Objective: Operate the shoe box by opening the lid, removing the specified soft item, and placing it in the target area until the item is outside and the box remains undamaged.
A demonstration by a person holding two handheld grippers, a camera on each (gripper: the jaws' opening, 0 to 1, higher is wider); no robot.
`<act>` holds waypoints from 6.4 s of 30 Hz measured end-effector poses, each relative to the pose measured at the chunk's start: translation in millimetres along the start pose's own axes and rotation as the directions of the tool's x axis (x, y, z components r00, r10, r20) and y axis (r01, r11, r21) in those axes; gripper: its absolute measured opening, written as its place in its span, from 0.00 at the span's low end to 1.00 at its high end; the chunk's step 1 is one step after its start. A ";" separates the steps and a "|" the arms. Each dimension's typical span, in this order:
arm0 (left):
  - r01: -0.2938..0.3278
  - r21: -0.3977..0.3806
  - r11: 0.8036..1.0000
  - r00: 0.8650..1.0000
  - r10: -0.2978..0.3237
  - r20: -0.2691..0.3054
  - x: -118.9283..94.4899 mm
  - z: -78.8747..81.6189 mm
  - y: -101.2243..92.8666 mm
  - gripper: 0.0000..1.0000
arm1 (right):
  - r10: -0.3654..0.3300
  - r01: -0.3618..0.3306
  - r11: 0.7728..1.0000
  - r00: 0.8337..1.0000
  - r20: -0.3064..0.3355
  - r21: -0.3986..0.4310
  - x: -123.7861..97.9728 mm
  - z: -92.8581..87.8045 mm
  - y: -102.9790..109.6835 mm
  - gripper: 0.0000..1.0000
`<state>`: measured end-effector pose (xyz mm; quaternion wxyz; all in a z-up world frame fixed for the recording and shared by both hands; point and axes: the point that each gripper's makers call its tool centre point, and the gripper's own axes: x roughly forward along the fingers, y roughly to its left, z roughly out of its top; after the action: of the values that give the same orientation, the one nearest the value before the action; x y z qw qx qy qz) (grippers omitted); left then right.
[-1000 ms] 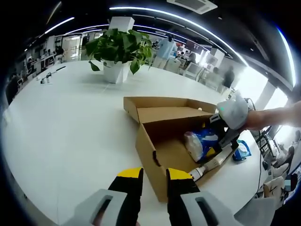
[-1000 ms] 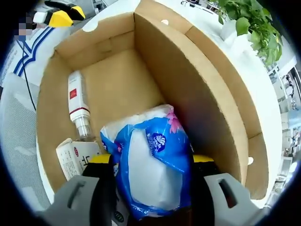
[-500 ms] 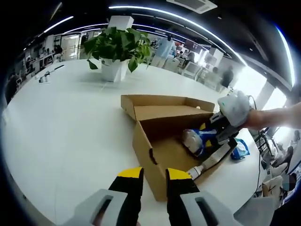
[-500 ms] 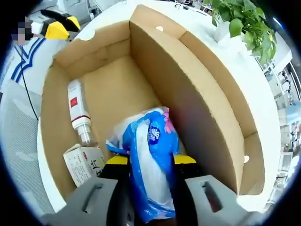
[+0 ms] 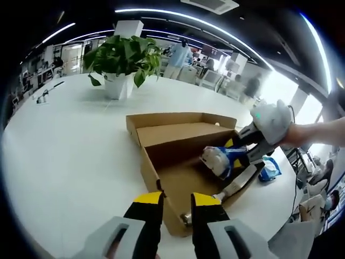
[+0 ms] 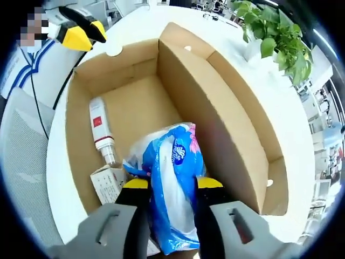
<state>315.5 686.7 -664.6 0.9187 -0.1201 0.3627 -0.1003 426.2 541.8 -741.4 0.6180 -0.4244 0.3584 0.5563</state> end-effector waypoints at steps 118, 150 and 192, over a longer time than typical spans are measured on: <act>0.192 0.309 0.932 0.981 -0.174 -0.083 39.3 22.4 -195.0 0.23 | -0.247 0.297 0.904 0.950 -0.192 0.306 -188.6 -375.1 24.2 0.27; 0.068 0.239 0.969 0.997 -0.057 -0.051 4.0 8.0 -143.9 0.23 | -0.173 0.235 0.942 0.951 -0.256 0.238 -139.9 -394.8 16.2 0.24; 0.114 0.224 0.968 0.993 -0.115 -0.012 0.0 12.8 -140.3 0.24 | -0.224 0.295 0.914 0.939 -0.262 0.280 -194.2 -379.1 34.7 0.31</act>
<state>310.7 555.2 -614.3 0.9193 -0.0366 0.3409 -0.1933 378.7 118.0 -713.1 0.7020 -0.4245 0.4499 0.3531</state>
